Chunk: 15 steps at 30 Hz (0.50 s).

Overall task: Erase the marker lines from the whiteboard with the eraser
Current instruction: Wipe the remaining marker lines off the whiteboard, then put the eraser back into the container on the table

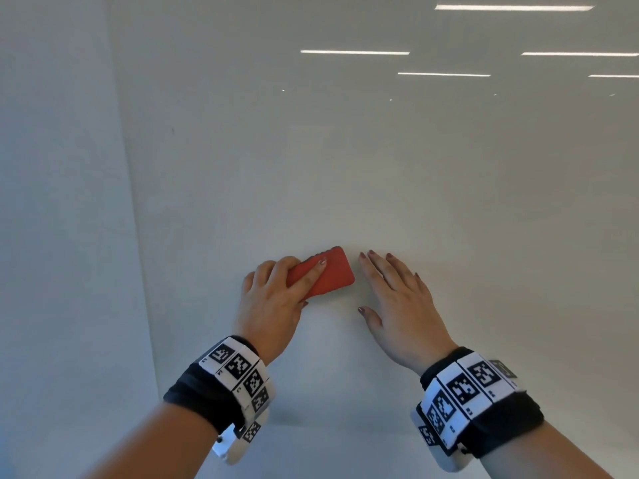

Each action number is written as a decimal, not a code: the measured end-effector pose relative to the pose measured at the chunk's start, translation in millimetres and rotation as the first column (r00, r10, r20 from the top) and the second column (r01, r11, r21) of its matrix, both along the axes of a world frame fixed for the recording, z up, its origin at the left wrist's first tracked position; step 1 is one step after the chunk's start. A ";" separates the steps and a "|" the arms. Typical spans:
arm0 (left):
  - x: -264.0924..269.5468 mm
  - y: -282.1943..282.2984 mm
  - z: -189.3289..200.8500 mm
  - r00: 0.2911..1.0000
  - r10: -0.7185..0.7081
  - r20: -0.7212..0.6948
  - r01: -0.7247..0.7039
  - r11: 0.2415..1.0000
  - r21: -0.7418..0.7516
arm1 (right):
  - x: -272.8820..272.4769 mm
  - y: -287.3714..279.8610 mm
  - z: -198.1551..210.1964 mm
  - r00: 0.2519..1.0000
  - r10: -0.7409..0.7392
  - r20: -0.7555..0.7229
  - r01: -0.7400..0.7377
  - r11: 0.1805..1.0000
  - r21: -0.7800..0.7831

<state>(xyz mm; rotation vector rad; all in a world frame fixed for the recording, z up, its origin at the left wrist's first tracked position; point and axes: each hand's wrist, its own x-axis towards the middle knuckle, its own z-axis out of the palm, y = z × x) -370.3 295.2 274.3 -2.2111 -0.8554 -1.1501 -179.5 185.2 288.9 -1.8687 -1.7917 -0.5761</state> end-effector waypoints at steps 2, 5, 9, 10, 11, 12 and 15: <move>2.1 -4.7 4.7 1.000 0.005 -0.003 -0.005 1.000 0.005 | 3.6 -5.5 3.5 1.000 0.007 -0.011 -0.008 1.000 -0.014; 4.8 -13.5 8.9 1.000 0.005 -0.013 -0.005 1.000 0.001 | 8.8 -14.7 6.5 0.999 0.032 -0.042 -0.032 0.999 -0.006; 10.8 -32.4 8.4 0.999 -0.038 -0.036 0.037 0.999 -0.032 | 13.4 -27.1 4.9 0.997 0.070 -0.040 -0.069 0.997 0.030; 12.8 -38.7 7.7 0.998 -0.054 -0.039 0.053 0.998 -0.038 | 13.9 -30.3 4.0 0.996 0.083 -0.039 -0.082 0.996 0.038; 14.9 -45.1 6.6 0.997 -0.072 -0.042 0.070 0.997 -0.043 | 14.3 -33.6 2.5 0.995 0.094 -0.033 -0.092 0.995 0.042; 16.9 -50.9 5.3 0.995 -0.089 -0.044 0.087 0.995 -0.046 | 14.8 -36.6 0.9 0.995 0.101 -0.024 -0.099 0.994 0.042; 22.7 -66.7 -2.2 0.989 -0.138 -0.045 0.135 0.988 -0.074 | 15.6 -47.0 -6.6 0.994 0.110 0.006 -0.111 0.992 0.061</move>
